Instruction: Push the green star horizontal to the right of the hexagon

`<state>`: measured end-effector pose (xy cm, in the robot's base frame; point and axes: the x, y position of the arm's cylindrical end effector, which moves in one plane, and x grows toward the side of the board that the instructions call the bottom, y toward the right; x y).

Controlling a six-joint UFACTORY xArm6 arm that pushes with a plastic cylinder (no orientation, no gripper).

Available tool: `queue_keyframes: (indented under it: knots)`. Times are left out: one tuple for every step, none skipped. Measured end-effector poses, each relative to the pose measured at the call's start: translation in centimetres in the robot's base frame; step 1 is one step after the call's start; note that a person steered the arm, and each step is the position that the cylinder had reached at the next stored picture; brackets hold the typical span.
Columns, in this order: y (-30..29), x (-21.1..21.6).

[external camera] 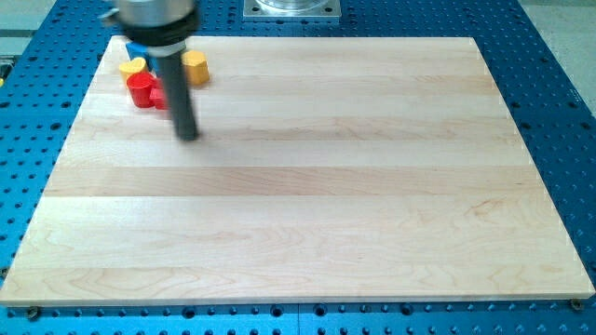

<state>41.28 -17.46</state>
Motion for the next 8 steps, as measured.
queue_keyframes:
  knots:
    - [-8.2,-3.3]
    - [-13.0,-11.4]
    - [-12.8,-16.7]
    - [-11.0,-22.1]
    - [-5.2,-22.2]
    - [1.5,-20.7]
    - [5.1,-20.1]
    - [7.2,-19.9]
